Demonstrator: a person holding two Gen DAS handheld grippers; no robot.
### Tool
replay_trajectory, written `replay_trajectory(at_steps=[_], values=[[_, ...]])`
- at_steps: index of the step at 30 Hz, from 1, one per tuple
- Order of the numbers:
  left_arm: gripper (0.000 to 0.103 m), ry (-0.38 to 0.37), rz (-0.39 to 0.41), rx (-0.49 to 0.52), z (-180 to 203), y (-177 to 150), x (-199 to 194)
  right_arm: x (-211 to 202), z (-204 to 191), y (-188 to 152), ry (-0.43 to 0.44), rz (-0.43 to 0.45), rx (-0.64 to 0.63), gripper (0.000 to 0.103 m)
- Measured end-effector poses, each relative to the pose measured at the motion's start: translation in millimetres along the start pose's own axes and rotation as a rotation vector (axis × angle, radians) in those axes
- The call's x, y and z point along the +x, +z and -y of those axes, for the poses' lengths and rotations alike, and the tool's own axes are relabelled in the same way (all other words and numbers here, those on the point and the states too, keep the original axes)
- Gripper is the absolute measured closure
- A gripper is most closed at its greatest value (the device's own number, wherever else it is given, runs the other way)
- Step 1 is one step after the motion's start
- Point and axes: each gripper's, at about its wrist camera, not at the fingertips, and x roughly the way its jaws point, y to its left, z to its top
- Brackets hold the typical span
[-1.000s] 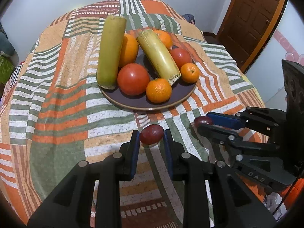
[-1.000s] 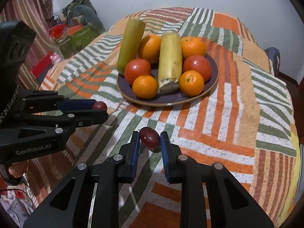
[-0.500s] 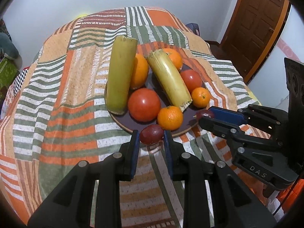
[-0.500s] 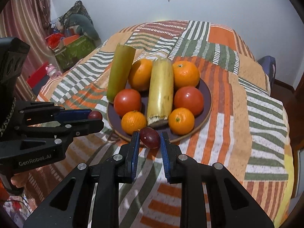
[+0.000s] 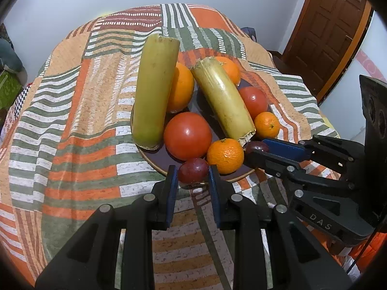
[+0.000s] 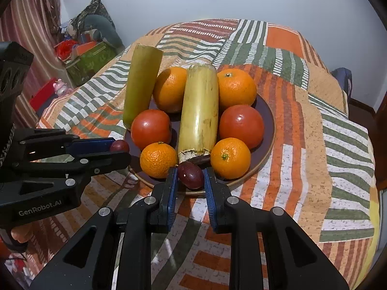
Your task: Organize fruits
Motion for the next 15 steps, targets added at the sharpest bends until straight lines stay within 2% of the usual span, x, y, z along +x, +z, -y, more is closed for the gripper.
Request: replay_trajectory(at_steps=[8, 11, 13, 15], values=[[0.077, 0.010, -0.018, -0.009, 0, 0, 7, 1, -1, 0, -0.010, 0.005, -0.011, 0.082], [0.066, 0.000, -0.039, -0.026, -1, 0, 10, 1, 0, 1, -0.005, -0.002, 0.002, 0.080], [0.056, 0.004, -0.019, -0.035, -1, -1, 5, 0, 1, 2, 0.004, -0.004, 0.011, 0.078], [0.054, 0.015, 0.001, -0.033, -1, -1, -2, -3, 1, 2, -0.001, -0.006, 0.012, 0.078]])
